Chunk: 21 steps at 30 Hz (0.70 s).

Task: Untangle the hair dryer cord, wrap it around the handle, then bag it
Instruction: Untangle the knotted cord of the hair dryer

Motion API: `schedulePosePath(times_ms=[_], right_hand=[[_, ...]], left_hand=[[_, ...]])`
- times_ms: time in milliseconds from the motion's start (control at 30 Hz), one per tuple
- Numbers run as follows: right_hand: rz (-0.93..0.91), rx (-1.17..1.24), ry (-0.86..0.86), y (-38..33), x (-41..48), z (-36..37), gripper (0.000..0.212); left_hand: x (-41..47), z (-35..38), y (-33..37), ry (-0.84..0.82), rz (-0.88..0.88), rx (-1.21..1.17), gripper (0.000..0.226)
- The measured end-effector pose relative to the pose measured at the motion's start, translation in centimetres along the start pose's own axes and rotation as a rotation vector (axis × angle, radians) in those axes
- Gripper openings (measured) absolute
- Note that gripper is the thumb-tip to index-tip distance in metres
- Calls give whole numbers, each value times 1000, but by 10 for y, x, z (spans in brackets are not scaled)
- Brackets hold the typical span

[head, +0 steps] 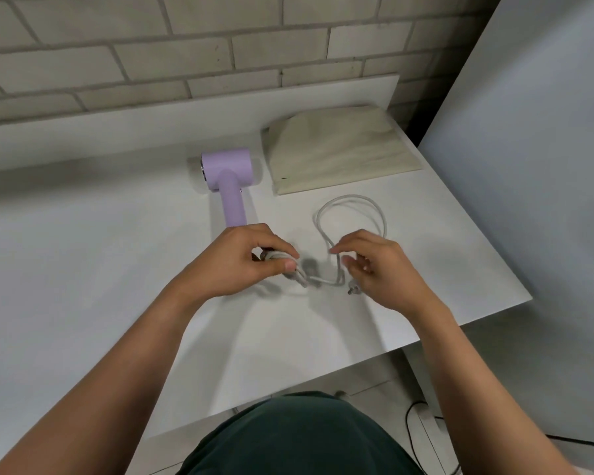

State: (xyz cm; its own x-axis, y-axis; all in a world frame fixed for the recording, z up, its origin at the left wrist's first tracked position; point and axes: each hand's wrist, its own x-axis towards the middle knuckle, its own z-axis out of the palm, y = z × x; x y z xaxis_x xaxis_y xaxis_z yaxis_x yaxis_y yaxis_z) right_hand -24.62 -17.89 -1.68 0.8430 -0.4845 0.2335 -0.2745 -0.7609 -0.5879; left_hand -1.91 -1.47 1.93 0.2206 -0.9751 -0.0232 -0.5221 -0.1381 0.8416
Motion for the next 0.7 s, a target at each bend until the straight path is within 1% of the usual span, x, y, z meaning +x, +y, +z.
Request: schedulePosePath(times_ms=[33,100,167,200,300,367,433,467,500,567,633,700], right_hand=[[-37,18,-78,-10,3,0,28],[-101,-51,-223,-21,7,4,34],[-131,-178,-298,-23,9,6,41],[-127,-240,-316,-23,10,7,40],[-112,-408,-295,-19,12,11,22],[-108,-394,-254,-17,14,13,20],[-116,-315,-200,-16,16,14,17],[-109,-274,-169,-16,17,14,16],[-95,-243,-141,-16,17,14,15],[-91,-220,-99,-17,17,16,16],[-97,-226,-53,-19,18,17,17],[-105,-246,8,-22,17,17,15]], left_hand=[[-1,1,2,-8,17,-11,16],[-5,1,5,-18,66,18,19],[-9,-1,5,-12,135,149,21],[-12,-1,4,6,169,216,23],[-18,0,-4,86,275,329,23],[-20,4,-9,142,399,411,18],[-21,6,-13,197,490,443,17],[-22,6,-14,220,487,418,18],[-23,6,-13,241,449,360,21],[-25,8,-6,300,305,170,28],[-23,11,3,388,146,-55,30],[-17,11,7,420,-17,-178,35]])
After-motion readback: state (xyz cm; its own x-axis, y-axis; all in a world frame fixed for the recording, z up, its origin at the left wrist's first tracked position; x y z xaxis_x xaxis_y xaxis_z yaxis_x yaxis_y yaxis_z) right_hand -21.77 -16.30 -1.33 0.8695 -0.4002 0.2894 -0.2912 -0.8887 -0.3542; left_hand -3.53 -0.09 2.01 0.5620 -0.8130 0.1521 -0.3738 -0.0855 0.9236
